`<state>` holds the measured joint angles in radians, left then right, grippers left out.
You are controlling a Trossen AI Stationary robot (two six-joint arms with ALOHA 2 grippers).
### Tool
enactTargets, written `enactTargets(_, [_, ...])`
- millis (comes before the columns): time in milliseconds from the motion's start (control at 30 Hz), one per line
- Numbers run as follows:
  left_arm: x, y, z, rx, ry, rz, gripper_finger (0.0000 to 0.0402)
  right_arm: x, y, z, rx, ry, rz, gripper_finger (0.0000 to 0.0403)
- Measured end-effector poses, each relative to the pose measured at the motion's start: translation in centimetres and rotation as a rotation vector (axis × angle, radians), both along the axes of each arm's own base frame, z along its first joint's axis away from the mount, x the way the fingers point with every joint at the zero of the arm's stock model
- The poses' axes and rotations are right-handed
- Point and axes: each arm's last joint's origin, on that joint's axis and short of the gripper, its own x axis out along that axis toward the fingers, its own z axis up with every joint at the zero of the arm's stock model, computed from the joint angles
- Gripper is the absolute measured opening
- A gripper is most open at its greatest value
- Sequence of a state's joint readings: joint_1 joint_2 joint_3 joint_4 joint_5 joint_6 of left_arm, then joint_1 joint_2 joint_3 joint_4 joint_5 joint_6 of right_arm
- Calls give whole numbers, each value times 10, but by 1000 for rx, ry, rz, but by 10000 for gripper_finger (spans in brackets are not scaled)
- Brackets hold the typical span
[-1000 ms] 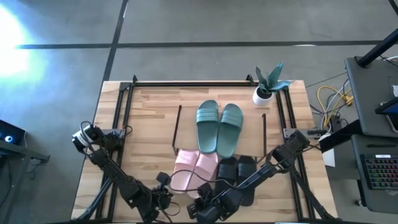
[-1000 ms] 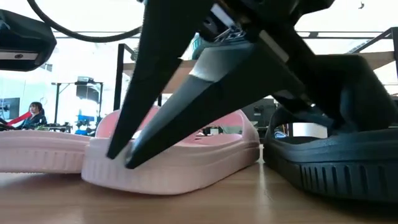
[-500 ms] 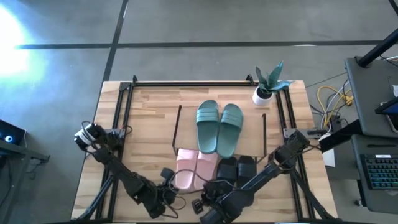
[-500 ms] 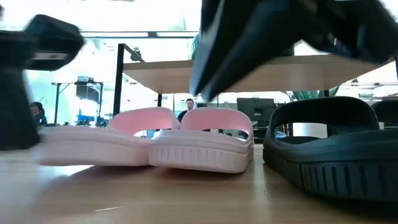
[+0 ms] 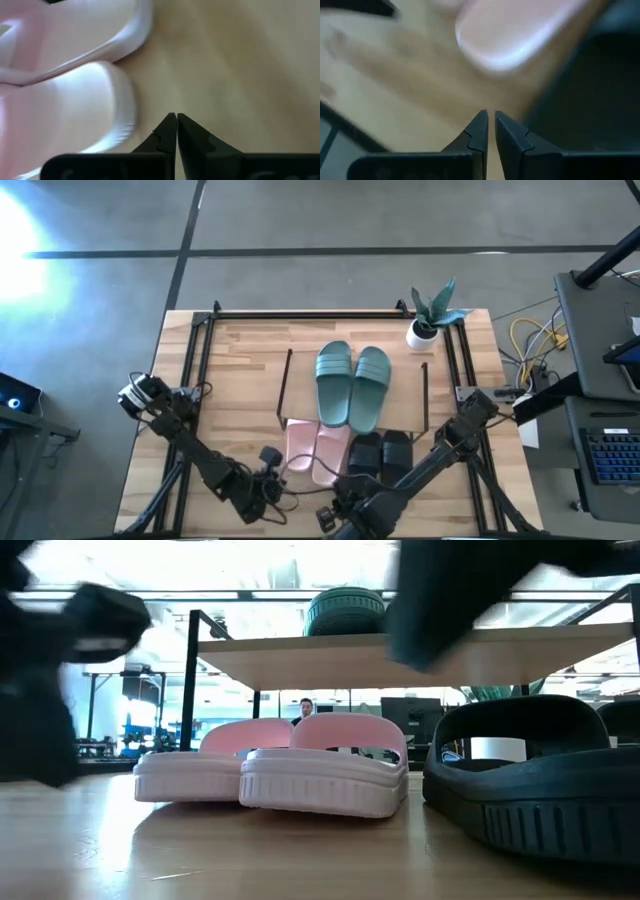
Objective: Pick and place slides into the shelf
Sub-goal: Adjust the black slides under the shelf
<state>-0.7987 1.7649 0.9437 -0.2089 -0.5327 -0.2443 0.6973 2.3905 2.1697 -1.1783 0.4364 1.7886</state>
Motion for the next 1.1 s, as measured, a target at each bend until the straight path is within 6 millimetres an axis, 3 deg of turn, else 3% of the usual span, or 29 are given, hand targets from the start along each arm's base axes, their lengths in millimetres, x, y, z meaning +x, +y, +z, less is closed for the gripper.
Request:
enactTargets(300, [-14,-15,13,-96,-26,1,0,-37,42,-3,153,45,-32,27])
enactTargets(433, [-14,-15,13,-97,-26,0,0,-46,50,-10,170,55,-57,27])
enactTargets(733, [-14,-16,13,-98,-26,0,0,-42,38,-43,175,75,-145,27])
enactTargets(967, [-15,-15,13,-96,-26,-1,0,-52,17,-43,6,173,-254,27])
enactTargets(1100, [-15,-13,11,-87,-21,0,0,-43,7,-43,-14,171,-250,27])
